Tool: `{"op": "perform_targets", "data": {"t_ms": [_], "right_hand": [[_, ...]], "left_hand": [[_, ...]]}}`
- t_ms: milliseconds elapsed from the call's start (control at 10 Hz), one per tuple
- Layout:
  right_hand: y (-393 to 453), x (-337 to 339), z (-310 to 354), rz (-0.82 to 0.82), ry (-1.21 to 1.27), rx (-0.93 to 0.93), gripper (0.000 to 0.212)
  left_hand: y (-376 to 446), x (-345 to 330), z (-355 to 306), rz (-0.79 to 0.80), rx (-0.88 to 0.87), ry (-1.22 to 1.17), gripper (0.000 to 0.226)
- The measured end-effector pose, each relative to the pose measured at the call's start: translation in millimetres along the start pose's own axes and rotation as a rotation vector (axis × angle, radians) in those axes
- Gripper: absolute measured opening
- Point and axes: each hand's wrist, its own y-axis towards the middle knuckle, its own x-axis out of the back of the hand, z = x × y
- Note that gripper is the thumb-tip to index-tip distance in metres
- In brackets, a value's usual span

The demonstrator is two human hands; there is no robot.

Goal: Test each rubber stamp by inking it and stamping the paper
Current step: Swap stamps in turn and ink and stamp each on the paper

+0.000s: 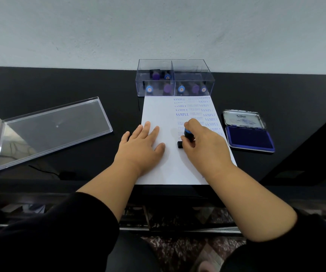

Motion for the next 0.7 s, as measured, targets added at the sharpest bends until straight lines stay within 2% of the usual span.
{"op": "perform_targets", "data": {"t_ms": [400,600,700], "right_hand": [[-1.1,2.1,-3.0,0.009,0.1,-0.02,0.021],[2.2,15.2,-17.6,-0.185,0.279,-0.163,0.025],[4.6,19.5,-26.8,-0.217,0.325,-0.214,0.023]], "left_hand": [[-0.4,1.6,0.1,0.009,0.0,0.0,0.056],[-1.1,-0.1,0.5,0.0,0.001,-0.013,0.056],[-1.0,0.4,0.8,-0.004,0.0,-0.015,0.056]]}}
